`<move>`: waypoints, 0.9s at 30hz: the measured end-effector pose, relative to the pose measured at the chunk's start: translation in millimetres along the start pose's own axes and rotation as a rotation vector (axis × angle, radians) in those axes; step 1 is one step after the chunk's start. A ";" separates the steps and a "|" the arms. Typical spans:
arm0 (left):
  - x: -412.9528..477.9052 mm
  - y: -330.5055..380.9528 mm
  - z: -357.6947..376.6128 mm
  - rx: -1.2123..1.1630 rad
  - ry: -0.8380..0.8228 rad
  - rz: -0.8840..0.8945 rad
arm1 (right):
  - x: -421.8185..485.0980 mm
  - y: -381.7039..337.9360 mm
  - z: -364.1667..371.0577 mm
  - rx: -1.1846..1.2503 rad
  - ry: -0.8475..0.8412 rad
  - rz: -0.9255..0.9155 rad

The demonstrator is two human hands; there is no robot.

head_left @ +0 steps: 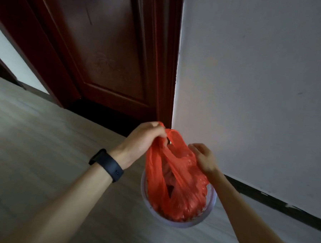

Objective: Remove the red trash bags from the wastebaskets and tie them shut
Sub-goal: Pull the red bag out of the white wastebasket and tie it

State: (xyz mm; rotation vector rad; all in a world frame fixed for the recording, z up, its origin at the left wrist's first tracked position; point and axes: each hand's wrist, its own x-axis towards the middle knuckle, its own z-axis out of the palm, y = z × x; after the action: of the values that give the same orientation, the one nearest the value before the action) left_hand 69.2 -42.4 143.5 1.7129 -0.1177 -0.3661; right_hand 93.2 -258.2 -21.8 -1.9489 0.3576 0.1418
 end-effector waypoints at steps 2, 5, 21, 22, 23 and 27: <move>2.3 8.6 -2.0 0.115 -0.025 0.044 | -11.9 9.5 -2.9 -0.070 -0.033 -0.009; 4.2 -7.2 -5.1 0.096 0.060 0.035 | -20.6 33.1 -1.2 -0.396 0.002 0.020; 4.7 -104.4 63.9 0.444 0.491 0.261 | -49.1 100.4 21.4 -0.289 0.207 0.106; 10.7 -102.3 65.4 0.430 0.456 0.267 | -48.4 101.6 22.4 -0.272 0.208 0.110; 12.0 -98.3 71.1 0.402 0.435 0.265 | -48.8 103.2 21.8 -0.257 0.215 0.119; 11.8 -98.8 78.9 0.124 0.537 -0.124 | -51.2 103.1 21.2 -0.255 0.241 0.128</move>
State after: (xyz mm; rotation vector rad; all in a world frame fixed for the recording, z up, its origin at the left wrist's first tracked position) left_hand 43.5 -102.5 34.6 1.8896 0.3654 0.0209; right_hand 13.8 -266.4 -107.4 -2.2018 0.6506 0.0362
